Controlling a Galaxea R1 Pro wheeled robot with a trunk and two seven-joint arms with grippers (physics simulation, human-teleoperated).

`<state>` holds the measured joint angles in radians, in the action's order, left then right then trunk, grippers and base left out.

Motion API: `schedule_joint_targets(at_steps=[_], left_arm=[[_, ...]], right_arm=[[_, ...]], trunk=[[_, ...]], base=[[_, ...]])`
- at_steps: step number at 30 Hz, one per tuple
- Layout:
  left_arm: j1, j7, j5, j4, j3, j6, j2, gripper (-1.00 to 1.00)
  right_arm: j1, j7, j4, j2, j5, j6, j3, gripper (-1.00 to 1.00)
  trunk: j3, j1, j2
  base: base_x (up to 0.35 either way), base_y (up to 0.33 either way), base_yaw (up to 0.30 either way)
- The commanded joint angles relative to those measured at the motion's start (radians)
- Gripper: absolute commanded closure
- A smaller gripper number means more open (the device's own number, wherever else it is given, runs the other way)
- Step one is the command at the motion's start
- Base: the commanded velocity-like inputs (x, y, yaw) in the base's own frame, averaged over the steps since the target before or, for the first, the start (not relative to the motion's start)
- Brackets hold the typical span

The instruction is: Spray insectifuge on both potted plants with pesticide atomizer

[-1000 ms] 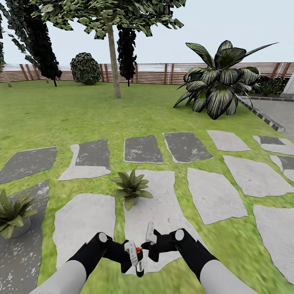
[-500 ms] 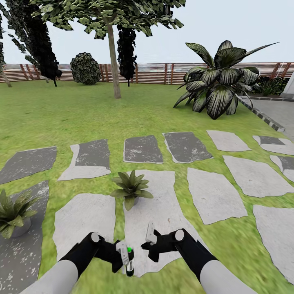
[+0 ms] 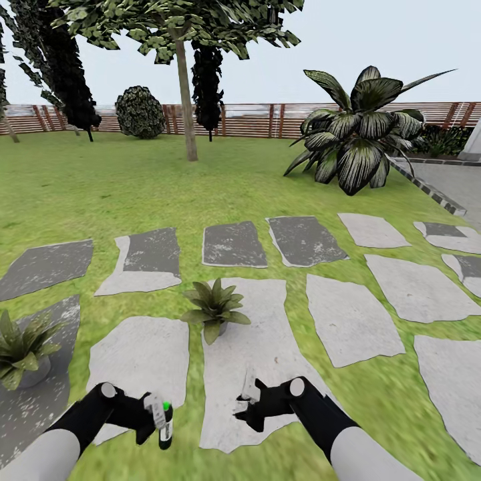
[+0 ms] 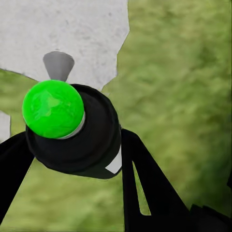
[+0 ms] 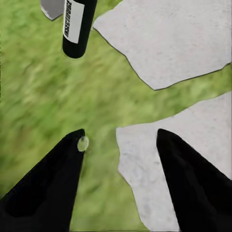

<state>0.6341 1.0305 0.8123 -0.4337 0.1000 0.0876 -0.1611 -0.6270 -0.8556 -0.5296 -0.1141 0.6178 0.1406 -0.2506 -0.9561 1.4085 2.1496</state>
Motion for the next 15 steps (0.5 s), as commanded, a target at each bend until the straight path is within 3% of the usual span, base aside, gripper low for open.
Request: schedule_joint_targets(at_steps=[1, 4, 6, 7, 9, 12, 13, 15], left_arm=[[-0.001, 0.003, 0.01, -0.001, 0.038, 0.008, 0.001, 1.0], [-0.002, -0.016, 0.011, -0.002, 0.16, 0.007, 0.003, 1.0], [-0.002, -0.047, 0.011, -0.002, 0.249, 0.005, 0.004, 1.0], [-0.002, -0.053, 0.012, -0.002, 0.273, 0.003, 0.003, 1.0], [-0.003, -0.06, 0.014, -0.006, 0.311, 0.001, 0.006, 1.0], [-0.004, -0.063, 0.014, -0.009, 0.326, -0.003, 0.01, 1.0], [-0.004, -0.065, 0.014, -0.013, 0.33, -0.024, 0.01, 1.0], [-0.004, -0.065, 0.013, -0.017, 0.335, -0.084, 0.011, 1.0]], right_arm=[[0.0, 0.003, 0.007, 0.001, 0.01, 0.009, 0.004, -1.0], [0.001, 0.058, 0.025, 0.029, 0.001, 0.011, 0.008, -1.0], [0.004, 0.185, 0.067, 0.067, -0.036, 0.015, 0.011, -1.0], [0.004, 0.234, 0.093, 0.076, -0.062, 0.021, 0.015, -1.0], [0.005, 0.365, 0.179, 0.092, -0.15, 0.072, 0.031, -1.0], [0.007, 0.516, 0.3, 0.116, -0.251, 0.197, 0.039, -1.0], [0.008, 0.608, 0.383, 0.127, -0.297, 0.278, 0.041, -1.0], [0.019, 0.713, 0.46, 0.141, -0.336, 0.371, 0.042, -1.0]], trunk=[[-0.001, 0.0, 0.0], [-0.001, 0.0, 0.0], [-0.001, 0.0, 0.0], [-0.001, 0.0, 0.0], [-0.001, 0.0, 0.0], [-0.001, 0.0, 0.0], [-0.001, 0.0, 0.0], [-0.001, 0.0, 0.0]], base=[[0.0, 0.0, 0.0], [0.0, 0.0, 0.0], [0.0, 0.0, 0.0], [0.0, 0.0, 0.0], [0.0, 0.0, 0.0], [0.0, 0.0, 0.0], [0.0, 0.0, 0.0], [0.0, 0.0, 0.0]])
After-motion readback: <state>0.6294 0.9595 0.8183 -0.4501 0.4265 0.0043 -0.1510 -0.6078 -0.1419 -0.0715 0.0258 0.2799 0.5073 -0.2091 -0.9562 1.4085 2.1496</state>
